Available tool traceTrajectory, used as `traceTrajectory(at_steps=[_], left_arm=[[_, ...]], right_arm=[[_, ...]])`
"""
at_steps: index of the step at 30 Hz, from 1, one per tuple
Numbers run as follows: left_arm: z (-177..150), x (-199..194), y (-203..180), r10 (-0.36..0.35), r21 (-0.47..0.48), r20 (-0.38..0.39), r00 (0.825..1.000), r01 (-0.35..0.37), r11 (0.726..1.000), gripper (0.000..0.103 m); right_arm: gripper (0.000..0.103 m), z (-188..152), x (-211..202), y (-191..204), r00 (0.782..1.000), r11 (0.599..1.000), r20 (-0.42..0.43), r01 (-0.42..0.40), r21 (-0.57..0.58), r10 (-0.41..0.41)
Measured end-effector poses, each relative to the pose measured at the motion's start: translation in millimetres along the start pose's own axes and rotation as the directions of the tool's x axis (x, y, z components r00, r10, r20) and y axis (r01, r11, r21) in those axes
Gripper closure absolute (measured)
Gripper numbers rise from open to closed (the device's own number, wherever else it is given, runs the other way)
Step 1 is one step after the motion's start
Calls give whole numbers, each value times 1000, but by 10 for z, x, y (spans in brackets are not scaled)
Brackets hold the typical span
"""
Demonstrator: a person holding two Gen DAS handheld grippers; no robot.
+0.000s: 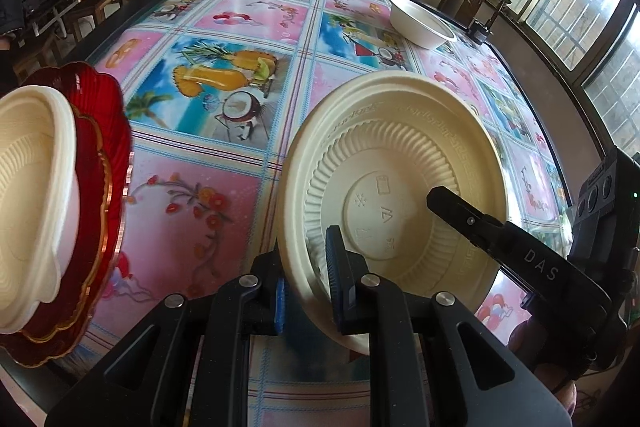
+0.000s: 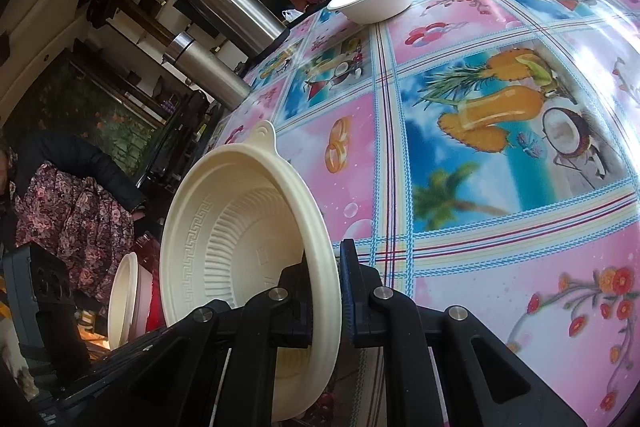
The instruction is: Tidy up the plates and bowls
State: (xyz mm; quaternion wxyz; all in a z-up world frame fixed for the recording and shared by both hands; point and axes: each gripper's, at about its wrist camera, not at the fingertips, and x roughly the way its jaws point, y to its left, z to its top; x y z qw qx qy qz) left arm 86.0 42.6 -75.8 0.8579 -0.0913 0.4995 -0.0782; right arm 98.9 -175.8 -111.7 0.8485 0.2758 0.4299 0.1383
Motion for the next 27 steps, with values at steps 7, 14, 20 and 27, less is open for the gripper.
traceTrajectory(at_steps=[7, 14, 20, 27], left_arm=[[-27, -155, 128, 4, 0, 31, 1000, -3, 1000, 89], [7, -551, 324, 14, -17, 127, 992, -12, 1000, 89], [19, -845, 602, 41, -60, 191, 981, -30, 998, 89], [12, -1079, 1063, 110, -147, 243, 964, -76, 986, 89]], right_arm=[[92, -93, -44, 149, 1000, 1000, 2, -15, -7, 15], [92, -125, -130, 408, 1000, 999, 9, -19, -40, 20], [92, -121, -218, 794, 998, 994, 21, -58, -91, 60], [92, -186, -158, 1318, 994, 982, -2, -111, -154, 112]])
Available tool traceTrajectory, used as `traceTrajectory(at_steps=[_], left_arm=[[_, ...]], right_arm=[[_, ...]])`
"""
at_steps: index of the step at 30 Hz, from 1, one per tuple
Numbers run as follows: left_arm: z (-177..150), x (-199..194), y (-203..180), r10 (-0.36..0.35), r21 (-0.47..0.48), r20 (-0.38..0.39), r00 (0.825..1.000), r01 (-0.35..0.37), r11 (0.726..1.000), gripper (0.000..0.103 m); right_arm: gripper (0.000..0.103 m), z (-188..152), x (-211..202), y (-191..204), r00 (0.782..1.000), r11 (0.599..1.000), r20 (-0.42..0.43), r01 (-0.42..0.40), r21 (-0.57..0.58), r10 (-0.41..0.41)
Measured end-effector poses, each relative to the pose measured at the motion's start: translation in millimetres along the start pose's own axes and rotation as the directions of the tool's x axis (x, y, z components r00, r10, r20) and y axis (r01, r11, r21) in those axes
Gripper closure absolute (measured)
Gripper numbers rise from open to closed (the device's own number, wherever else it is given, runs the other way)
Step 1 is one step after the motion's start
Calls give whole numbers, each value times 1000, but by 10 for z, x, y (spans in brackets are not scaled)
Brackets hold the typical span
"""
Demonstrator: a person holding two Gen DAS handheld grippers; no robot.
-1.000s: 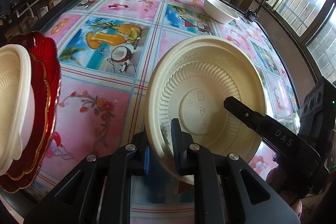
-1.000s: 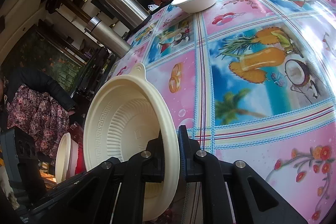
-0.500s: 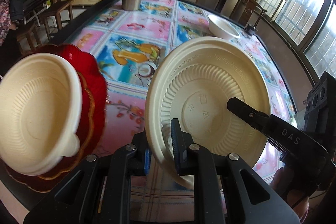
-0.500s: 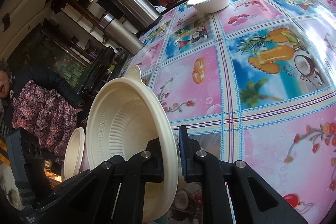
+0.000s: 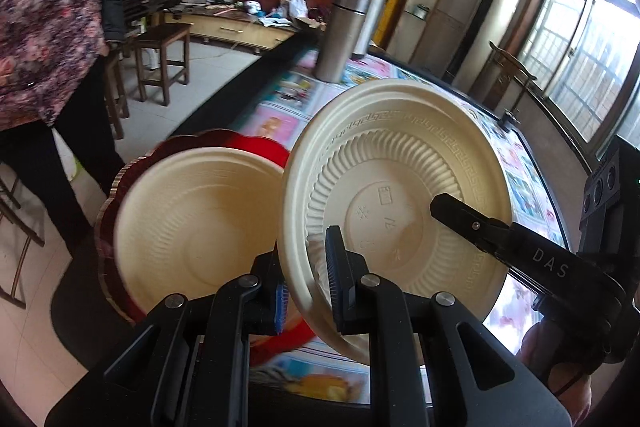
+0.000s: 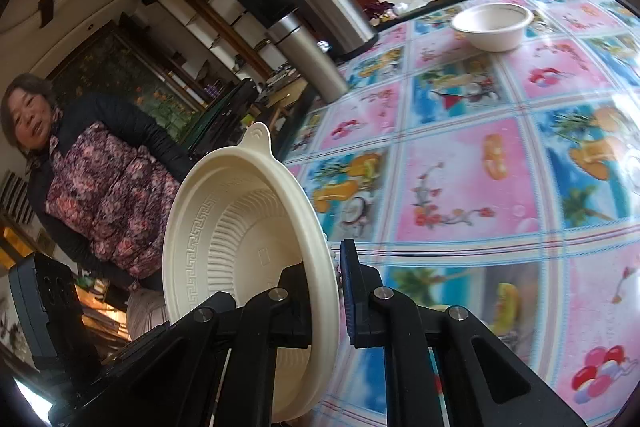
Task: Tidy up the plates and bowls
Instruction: 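Lower the beige bowl onto the stacked bowls and open both grippers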
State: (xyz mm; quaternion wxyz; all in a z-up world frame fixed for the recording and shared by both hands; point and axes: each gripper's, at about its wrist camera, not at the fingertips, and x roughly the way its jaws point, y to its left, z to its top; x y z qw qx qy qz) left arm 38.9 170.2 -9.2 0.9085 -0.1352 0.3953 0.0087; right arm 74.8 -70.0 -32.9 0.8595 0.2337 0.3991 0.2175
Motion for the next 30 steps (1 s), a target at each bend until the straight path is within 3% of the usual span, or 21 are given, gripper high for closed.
traceTrajectory(at_steps=[12, 20, 30], left_arm=[[-35, 36, 601, 79, -98, -5, 997, -79, 992, 89], [-66, 122, 855, 94, -136, -35, 995, -98, 986, 89], [37, 123, 824, 108, -136, -15, 994, -109, 985, 88]], right_arm=[[92, -201, 453, 855, 997, 992, -68, -48, -113, 40], [92, -366, 797, 1065, 991, 989, -133, -48, -138, 30], [88, -460, 967, 1243, 994, 974, -106, 0, -225, -25]])
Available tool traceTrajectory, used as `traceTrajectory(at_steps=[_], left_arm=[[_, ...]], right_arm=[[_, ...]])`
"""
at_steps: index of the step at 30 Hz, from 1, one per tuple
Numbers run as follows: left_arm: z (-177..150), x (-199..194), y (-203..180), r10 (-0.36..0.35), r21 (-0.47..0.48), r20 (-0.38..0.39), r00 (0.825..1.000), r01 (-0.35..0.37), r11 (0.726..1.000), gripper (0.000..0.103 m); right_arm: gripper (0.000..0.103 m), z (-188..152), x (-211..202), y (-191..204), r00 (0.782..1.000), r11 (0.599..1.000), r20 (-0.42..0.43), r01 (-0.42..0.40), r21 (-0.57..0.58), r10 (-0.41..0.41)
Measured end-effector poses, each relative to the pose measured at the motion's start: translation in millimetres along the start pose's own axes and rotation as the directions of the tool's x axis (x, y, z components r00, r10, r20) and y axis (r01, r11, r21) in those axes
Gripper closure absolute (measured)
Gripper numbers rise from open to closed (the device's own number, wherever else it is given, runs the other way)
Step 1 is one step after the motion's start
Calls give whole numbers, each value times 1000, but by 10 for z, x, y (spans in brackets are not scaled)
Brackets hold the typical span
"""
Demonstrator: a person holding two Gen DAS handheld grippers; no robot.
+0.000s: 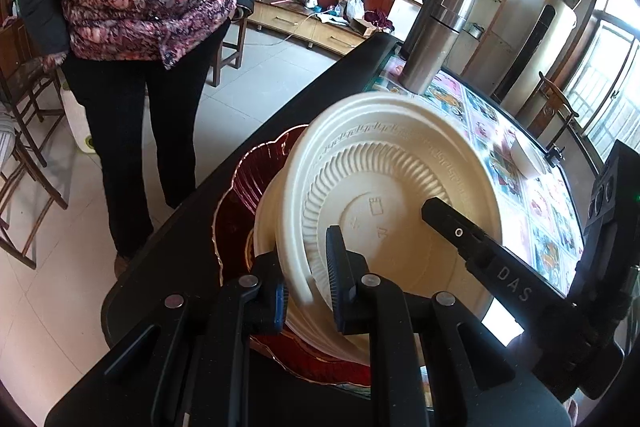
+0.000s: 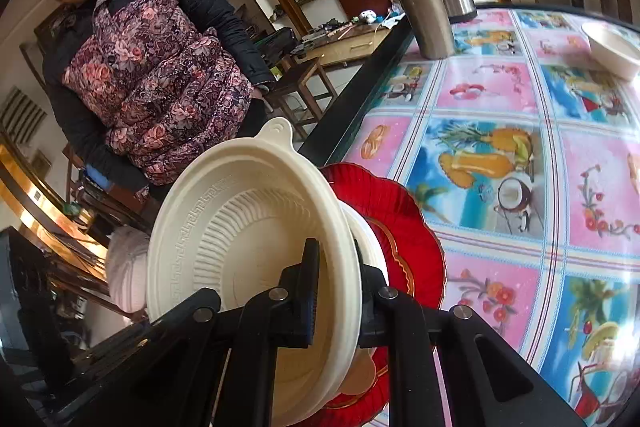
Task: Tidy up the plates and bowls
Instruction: 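Lower the beige bowl onto the stacked bowls and open both grippers, then withdraw both open grippers toward the white bowl on the table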
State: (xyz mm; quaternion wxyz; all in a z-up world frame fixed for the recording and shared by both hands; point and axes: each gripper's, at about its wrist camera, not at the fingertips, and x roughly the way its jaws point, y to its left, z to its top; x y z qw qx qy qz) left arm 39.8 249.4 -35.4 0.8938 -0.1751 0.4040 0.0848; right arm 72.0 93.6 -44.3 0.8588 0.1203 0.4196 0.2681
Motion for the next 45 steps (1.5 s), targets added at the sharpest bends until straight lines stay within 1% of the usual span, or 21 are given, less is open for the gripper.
traceTrajectory(at_steps=[4, 8, 11, 12, 14, 16, 18, 21, 23, 24, 25, 28, 30, 32, 34, 36, 42, 43, 44, 45], left_arm=[[15, -61, -5, 31, 22, 29, 999, -31, 999, 88], [-15, -92, 32, 43, 31, 43, 998, -44, 999, 87], [-19, -135, 14, 135, 55, 87, 987, -141, 989, 87], [-9, -155, 27, 147, 56, 102, 984, -153, 987, 87], [21, -173, 68, 148, 41, 114, 982, -154, 987, 84], [45, -170, 86, 151, 34, 116, 982, -156, 987, 84], [55, -159, 85, 153, 35, 117, 981, -158, 987, 84], [56, -141, 78, 154, 43, 111, 982, -160, 986, 84], [54, -131, 75, 160, 44, 109, 981, -165, 985, 84], [51, -129, 72, 160, 42, 107, 981, -165, 985, 84], [52, -125, 74, 160, 41, 105, 982, -165, 985, 84], [50, -157, 73, 159, 39, 110, 981, -164, 986, 84], [36, -178, 56, 153, 43, 113, 982, -159, 986, 84], [21, -203, 17, 150, 54, 118, 982, -157, 986, 84], [-5, -217, -25, 148, 71, 118, 982, -157, 985, 84], [-26, -241, -107, 142, 94, 121, 982, -154, 984, 84], [-89, -346, -445, 116, 174, 137, 984, -140, 975, 83], [-108, -368, -548, 109, 196, 143, 984, -136, 971, 82], [-120, -385, -624, 105, 213, 149, 983, -135, 968, 75], [-143, -409, -720, 99, 234, 157, 983, -134, 963, 63]], right_arm=[[90, -4, 28, 29, 1000, 999, 14, 18, -31, -18], [91, -2, 27, 45, 999, 999, 26, 23, -40, -22], [91, -11, 32, 69, 999, 998, 35, 31, -55, -29], [91, -18, 33, 78, 999, 998, 40, 34, -62, -31], [91, -18, 45, 92, 998, 996, 48, 43, -78, -40], [91, -16, 66, 92, 996, 993, 62, 72, -92, -67], [88, -12, 84, 69, 995, 993, 66, 75, -94, -69], [88, 16, 102, 43, 995, 992, 64, 78, -101, -72], [82, 18, 94, 69, 995, 989, 70, 83, -124, -75], [74, 20, 80, 88, 994, 986, 79, 91, -137, -80], [68, 23, 42, 116, 990, 981, 107, 112, -157, -96], [60, 49, -112, 161, 972, 967, 198, 166, -194, -127], [57, 91, -229, 118, 968, 973, 234, 139, -185, -94], [55, 121, -334, 34, 962, 980, 263, 121, -156, -77], [53, 157, -431, -110, 954, 985, 289, 121, -119, -83], [52, 187, -498, -271, 947, 985, 300, 145, -91, -112], [52, 245, -724, -1046, 929, 972, 288, 233, 34, -232], [52, 242, -783, -1189, 922, 966, 289, 254, 52, -258], [52, 234, -853, -1342, 912, 958, 293, 279, 71, -288], [52, 233, -920, -1477, 902, 950, 297, 301, 88, -313]])
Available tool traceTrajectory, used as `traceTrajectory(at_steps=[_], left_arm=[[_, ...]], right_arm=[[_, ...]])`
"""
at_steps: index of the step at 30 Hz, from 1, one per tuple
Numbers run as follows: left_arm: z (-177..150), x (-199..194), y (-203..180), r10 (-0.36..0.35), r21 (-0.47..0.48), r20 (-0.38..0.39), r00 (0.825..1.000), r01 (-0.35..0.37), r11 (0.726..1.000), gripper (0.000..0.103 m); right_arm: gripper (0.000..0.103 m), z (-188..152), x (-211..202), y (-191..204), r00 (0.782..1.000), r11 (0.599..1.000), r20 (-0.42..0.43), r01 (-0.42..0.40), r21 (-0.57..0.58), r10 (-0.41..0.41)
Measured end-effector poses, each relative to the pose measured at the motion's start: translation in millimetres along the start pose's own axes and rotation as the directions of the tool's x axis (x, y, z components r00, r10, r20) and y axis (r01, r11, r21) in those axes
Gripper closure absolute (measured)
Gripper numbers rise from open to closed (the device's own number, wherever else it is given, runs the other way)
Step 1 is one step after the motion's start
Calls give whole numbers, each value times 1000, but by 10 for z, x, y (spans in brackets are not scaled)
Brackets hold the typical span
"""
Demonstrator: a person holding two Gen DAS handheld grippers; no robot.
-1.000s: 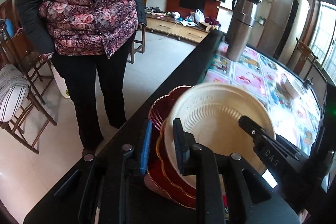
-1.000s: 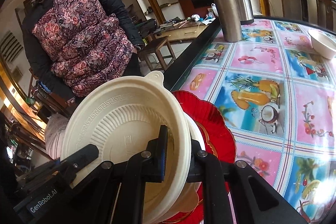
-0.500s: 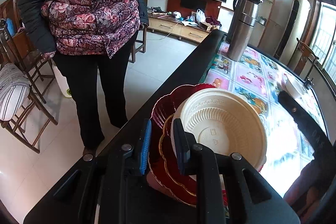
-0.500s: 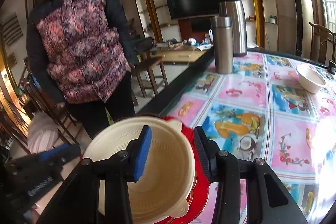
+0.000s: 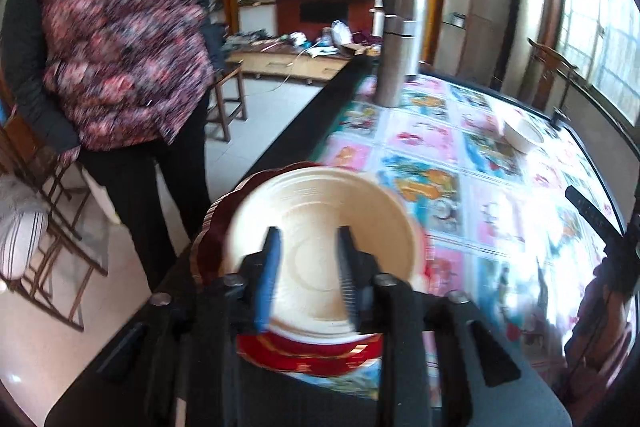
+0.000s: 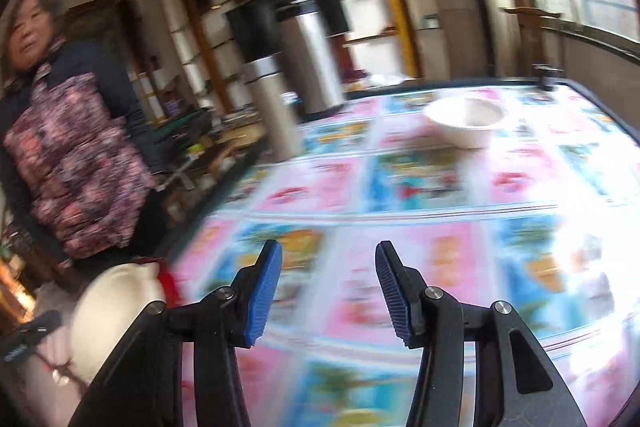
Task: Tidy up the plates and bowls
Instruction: 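Withdraw both open grippers toward the white bowl on the table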
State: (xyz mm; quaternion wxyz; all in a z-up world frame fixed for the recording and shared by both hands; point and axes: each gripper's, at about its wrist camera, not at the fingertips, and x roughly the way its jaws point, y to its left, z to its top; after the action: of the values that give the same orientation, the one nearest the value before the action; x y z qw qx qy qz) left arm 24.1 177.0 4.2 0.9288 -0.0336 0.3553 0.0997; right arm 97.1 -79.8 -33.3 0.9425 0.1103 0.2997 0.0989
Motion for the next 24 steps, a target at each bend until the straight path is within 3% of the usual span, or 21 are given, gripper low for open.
traceTrajectory(at_steps=[1, 3, 7, 12, 17, 22, 24], left_arm=[[1, -37, -102, -5, 22, 11, 1000, 5, 1000, 53], [2, -117, -369, -24, 83, 36, 999, 21, 996, 48], [-42, -172, -884, -60, 212, 34, 998, 51, 976, 48], [-115, -72, -1570, -56, 374, 23, 998, 44, 926, 47], [-42, 126, -2149, -39, 442, 44, 998, 16, 897, 47], [93, 321, -2572, -55, 441, 51, 997, 27, 897, 47], [158, 399, -2723, -51, 440, 55, 997, 22, 898, 47]], right_arm=[[52, 20, -27, -204, 999, 999, 13, 36, 15, -37], [51, 39, -88, -515, 994, 994, 40, 102, 35, -103], [47, 38, -191, -1163, 976, 973, 66, 201, 113, -209], [46, 127, -220, -1701, 977, 946, 44, 191, 262, -210], [45, 261, -209, -1921, 963, 947, 73, 239, 214, -259], [45, 402, -100, -2024, 941, 944, 112, 307, 123, -321], [45, 430, -43, -2091, 941, 943, 104, 308, 122, -321]])
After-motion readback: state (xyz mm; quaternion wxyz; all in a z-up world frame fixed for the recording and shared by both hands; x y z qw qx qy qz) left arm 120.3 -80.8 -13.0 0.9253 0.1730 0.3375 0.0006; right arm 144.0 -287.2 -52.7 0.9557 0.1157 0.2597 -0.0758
